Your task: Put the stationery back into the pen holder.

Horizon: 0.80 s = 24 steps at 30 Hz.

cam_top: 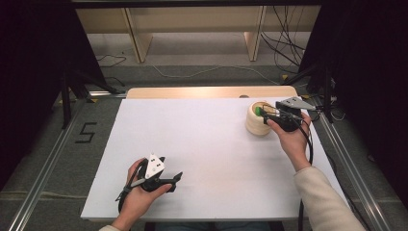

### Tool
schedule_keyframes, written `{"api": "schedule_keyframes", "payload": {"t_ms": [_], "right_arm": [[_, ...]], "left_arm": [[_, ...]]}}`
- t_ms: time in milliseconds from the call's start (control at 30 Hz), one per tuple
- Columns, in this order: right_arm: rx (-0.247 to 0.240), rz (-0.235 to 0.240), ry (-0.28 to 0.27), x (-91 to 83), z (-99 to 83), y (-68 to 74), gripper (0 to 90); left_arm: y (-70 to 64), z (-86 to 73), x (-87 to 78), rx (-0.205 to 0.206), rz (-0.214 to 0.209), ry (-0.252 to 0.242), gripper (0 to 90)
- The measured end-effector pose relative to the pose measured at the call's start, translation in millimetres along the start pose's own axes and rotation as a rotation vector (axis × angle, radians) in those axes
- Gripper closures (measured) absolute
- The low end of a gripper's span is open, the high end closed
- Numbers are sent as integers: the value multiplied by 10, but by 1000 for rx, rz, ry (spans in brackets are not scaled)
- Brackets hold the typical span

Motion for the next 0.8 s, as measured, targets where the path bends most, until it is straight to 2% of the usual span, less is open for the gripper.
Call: {"api": "schedule_keyframes", "payload": {"t_ms": [800], "right_arm": [[-29,112,72,-317,-167,163,220]], "left_arm": [[-6,-3,2,4,-2,3,190]]}}
Point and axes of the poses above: each handheld gripper's, and its own axes: x roughly forward along the jaws, z roughly out of its top, y roughly to its left, the point moved 3 cm from there along x, roughly forward along the jaws, and after that the axes turned 6 degrees about -x, right-handed, at the moved point
